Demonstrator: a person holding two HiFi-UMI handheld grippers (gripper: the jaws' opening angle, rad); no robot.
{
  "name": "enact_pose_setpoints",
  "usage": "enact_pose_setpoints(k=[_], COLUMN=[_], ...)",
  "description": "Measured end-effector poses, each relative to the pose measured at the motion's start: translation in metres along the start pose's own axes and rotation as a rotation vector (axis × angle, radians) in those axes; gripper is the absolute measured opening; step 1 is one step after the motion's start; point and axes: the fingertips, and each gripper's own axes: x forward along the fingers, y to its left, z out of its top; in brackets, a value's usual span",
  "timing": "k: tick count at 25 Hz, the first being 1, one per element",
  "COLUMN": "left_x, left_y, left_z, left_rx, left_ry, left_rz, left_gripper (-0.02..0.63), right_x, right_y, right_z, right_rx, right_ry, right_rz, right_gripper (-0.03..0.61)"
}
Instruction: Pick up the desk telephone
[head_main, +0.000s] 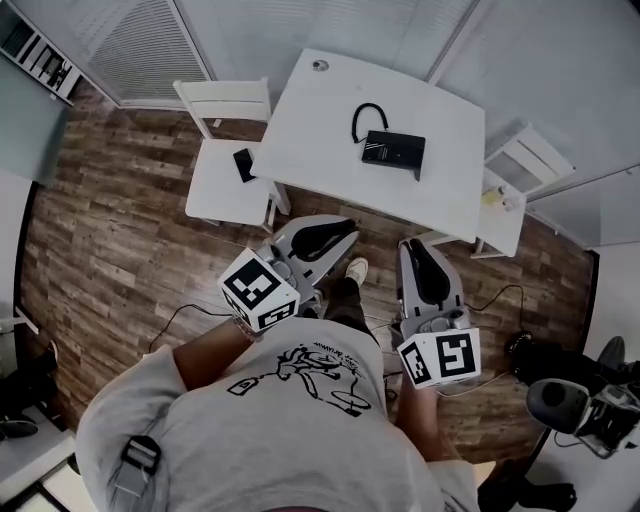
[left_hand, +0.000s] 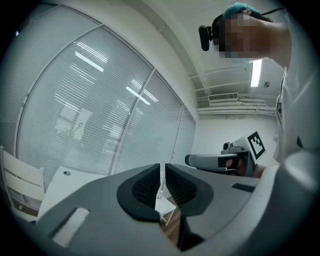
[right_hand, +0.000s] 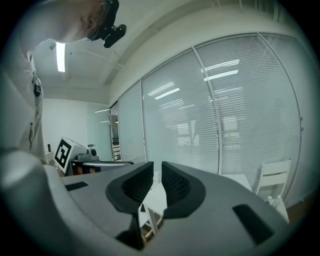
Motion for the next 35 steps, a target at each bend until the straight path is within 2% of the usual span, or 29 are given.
enact_pose_setpoints(k=[5,13,25,35], left_x=[0.030,0.107,0.221,0.260], left_y=[0.021,0.045,0.048,0.062], left_z=[0.001,0.002,0.016,0.003], left_rx=[-0.010,-0.015,0.004,-0.030], left_ry=[0.006,0.026,0.007,0.015], left_rz=[0.003,0.001,0.029,0.066], left_gripper=[0.031,0.031,0.031,0.031], right_x=[0.021,0.050,0.065,0.081], right_y=[-0.027,-0.105,-0.224,-0.265], right_z=[-0.001,0.002,0.020,0.011], right_rx=[0.011,0.031,0.031,0.052], right_ry=[0.000,0.004,-0.005,0.017], right_rz=[0.002,-0.007,0.010,0.039], right_gripper=[0.044,0.044,0.044,0.044])
